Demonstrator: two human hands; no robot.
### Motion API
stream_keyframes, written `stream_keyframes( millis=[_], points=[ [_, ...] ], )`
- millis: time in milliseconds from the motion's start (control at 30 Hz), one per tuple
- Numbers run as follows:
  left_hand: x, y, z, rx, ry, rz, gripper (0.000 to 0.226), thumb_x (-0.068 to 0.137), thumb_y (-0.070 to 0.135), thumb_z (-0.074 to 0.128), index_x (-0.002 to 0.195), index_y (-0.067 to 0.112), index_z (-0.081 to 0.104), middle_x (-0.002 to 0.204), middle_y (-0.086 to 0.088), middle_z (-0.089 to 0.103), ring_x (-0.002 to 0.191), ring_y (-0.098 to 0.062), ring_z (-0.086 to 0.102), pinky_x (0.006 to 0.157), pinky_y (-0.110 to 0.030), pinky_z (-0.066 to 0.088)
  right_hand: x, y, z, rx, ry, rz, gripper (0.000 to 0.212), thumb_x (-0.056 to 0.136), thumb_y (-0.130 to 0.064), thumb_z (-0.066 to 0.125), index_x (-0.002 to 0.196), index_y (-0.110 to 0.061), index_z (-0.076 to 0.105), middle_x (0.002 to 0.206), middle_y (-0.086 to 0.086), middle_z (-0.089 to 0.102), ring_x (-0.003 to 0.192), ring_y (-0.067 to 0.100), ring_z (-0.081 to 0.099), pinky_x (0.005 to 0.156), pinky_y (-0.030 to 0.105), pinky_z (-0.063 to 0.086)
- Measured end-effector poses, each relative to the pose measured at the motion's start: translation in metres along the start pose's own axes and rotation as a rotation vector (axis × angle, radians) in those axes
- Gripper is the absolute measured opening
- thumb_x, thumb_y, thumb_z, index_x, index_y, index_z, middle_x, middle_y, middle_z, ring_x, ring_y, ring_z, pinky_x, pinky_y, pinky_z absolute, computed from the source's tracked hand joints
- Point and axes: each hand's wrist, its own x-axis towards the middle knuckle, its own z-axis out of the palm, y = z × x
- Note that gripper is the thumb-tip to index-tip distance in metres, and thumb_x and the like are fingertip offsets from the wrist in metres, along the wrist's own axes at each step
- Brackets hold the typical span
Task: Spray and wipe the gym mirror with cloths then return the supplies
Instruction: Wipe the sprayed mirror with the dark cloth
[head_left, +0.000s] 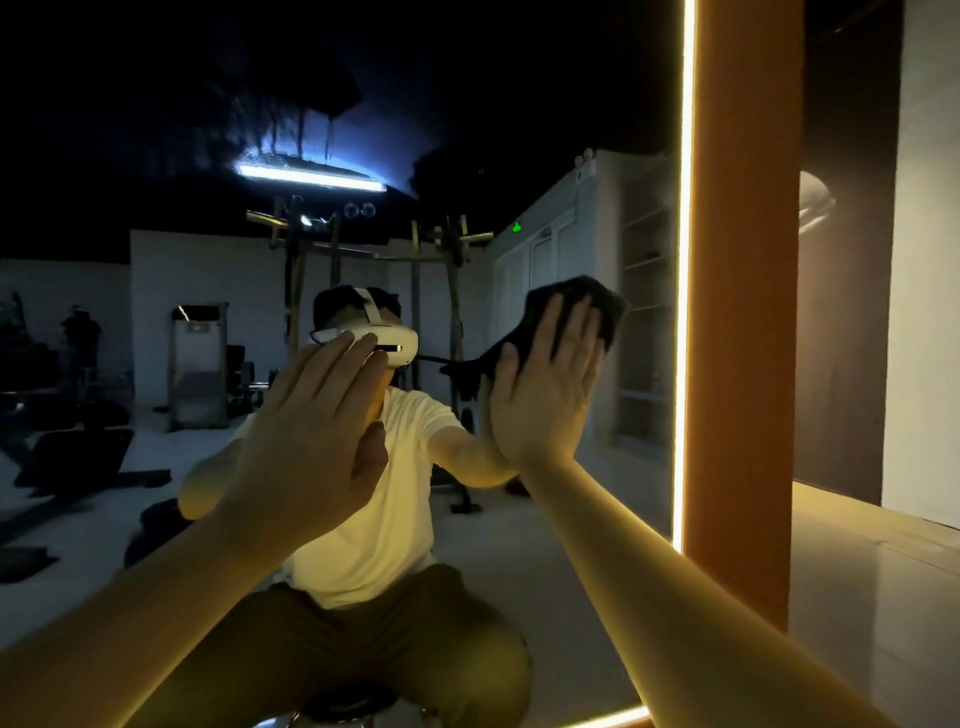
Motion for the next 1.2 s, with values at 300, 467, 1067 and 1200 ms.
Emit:
stream_keyframes(
  millis=[300,467,1067,1200],
  points=[
    [-0.021,0.011,0.005,-0.009,0.013,-0.127,0.065,0.099,0.032,0.049,0.153,-0.002,0.040,0.161,-0.023,0.039,0.152,-0.037,0.033,0.125,-0.056,0.024,-0.057,-0.018,0.007,-0.120,-0.189,-0.886,0.065,0.108,-0.047,0.038,0.163,-0.018,0.022,0.170,0.014,0.020,0.159,0.031,0.008,0.130,0.046,0.003],
    [-0.020,0.038,0.013,-0.011,-0.013,-0.076,0.071,0.098,0.034,0.051,0.157,-0.002,0.035,0.165,-0.023,0.033,0.155,-0.036,0.027,0.126,-0.057,0.022,-0.032,0.043,-0.005,-0.167,-0.114,-0.570,0.070,0.106,-0.048,0.036,0.163,-0.013,0.018,0.170,0.018,0.014,0.159,0.034,0.006,0.129,0.051,0.005],
    [-0.063,0.103,0.054,-0.094,-0.013,0.007,0.079,0.099,0.041,0.051,0.160,-0.003,0.027,0.170,-0.022,0.018,0.159,-0.037,0.016,0.123,-0.063,0.023,-0.095,0.110,0.010,-0.013,0.080,0.339,0.078,0.104,-0.049,0.023,0.162,0.002,0.014,0.168,0.027,0.012,0.157,0.040,0.010,0.127,0.039,-0.001],
    [-0.079,0.108,0.058,-0.087,-0.030,0.005,0.085,0.098,0.048,0.055,0.160,-0.002,0.026,0.170,-0.022,0.020,0.159,-0.037,0.018,0.124,-0.061,0.023,-0.135,0.114,0.013,-0.002,0.066,0.404,0.076,0.105,-0.048,0.025,0.162,0.002,0.014,0.169,0.027,0.011,0.157,0.040,0.010,0.128,0.049,0.009]
  ],
)
